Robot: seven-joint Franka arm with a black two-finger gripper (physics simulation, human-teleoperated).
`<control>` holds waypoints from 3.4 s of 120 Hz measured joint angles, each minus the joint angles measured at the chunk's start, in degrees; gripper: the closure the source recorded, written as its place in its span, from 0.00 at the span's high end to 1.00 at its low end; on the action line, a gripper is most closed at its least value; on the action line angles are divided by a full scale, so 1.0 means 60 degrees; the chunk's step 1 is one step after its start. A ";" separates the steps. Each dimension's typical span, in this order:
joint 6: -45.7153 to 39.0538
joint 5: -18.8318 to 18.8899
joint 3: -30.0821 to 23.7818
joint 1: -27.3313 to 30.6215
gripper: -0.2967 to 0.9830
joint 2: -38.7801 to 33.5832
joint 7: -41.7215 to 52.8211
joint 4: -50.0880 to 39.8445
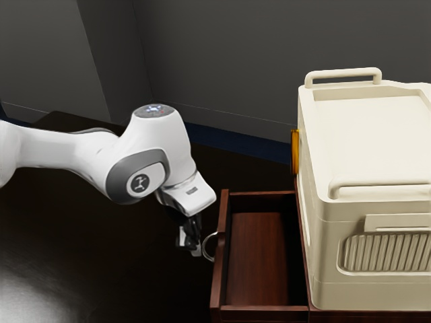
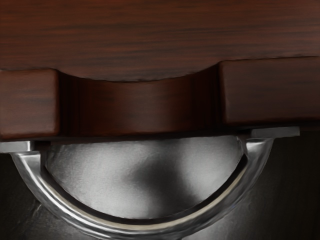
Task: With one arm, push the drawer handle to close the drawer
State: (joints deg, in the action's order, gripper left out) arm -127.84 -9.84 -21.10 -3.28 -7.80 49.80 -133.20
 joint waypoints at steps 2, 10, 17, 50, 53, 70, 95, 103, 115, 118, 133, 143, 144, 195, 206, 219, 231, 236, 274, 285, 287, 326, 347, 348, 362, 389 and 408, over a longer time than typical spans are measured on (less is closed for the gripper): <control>-0.0001 0.0002 -0.0016 0.0011 0.15 0.0053 -0.0011 0.0040; -0.0002 0.0006 -0.0072 0.0026 0.15 0.0223 -0.0048 0.0193; -0.0004 0.0010 -0.0121 0.0023 0.15 0.0324 -0.0080 0.0262; -0.0002 0.0010 -0.0372 0.0095 0.16 0.0646 -0.0223 0.0772; -0.0001 0.0009 -0.0393 0.0090 0.16 0.0706 -0.0237 0.0849; -0.0004 0.0018 -0.0528 0.0067 0.15 0.0913 -0.0319 0.1109; -0.0004 0.0115 -0.0590 -0.0005 0.15 0.1422 -0.0447 0.1546; -0.0005 0.0248 -0.0619 0.0000 0.15 0.1632 -0.0507 0.1726; -0.0005 0.0354 -0.0721 0.0076 0.15 0.1859 -0.0588 0.1944; -0.0005 0.0373 -0.0781 0.0111 0.15 0.1899 -0.0610 0.2001; -0.0006 0.0424 -0.0906 -0.0097 0.15 0.2044 -0.0717 0.2184; -0.0006 0.0438 -0.0927 -0.0331 0.15 0.2105 -0.0786 0.2224; -0.0007 0.0440 -0.0928 -0.0351 0.16 0.2110 -0.0792 0.2225; -0.0002 0.0838 -0.0948 -0.0529 0.15 0.2652 -0.1138 0.2882; -0.0004 0.0919 -0.0949 -0.0531 0.15 0.2737 -0.1194 0.2931; -0.0003 0.0964 -0.0939 -0.0570 0.16 0.2837 -0.1246 0.3051; -0.0005 0.1011 -0.0939 -0.0592 0.15 0.2935 -0.1289 0.3086; -0.0004 0.1047 -0.0938 -0.0592 0.15 0.2965 -0.1305 0.3110; -0.0002 0.1135 -0.0937 -0.0734 0.16 0.3272 -0.1402 0.3562; 0.0001 0.1197 -0.0931 -0.0762 0.16 0.3443 -0.1419 0.3806; 0.0001 0.1205 -0.0928 -0.0772 0.16 0.3455 -0.1423 0.3829; 0.0003 0.1268 -0.0839 -0.0919 0.15 0.3860 -0.1468 0.4114; 0.0007 0.1271 -0.0796 -0.1006 0.15 0.3936 -0.1473 0.4265; 0.0007 0.1271 -0.0795 -0.1007 0.15 0.3937 -0.1473 0.4267; 0.0017 0.1268 -0.0778 -0.1010 0.16 0.3963 -0.1465 0.4354; 0.0052 0.1354 -0.0612 -0.0855 0.15 0.3569 -0.1469 0.3896; 0.1707 0.1379 -0.0471 0.1168 0.15 -0.0389 -0.1465 0.3001</control>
State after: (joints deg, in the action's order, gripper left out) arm -117.59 -1.56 -23.92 3.73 -10.14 41.01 -115.19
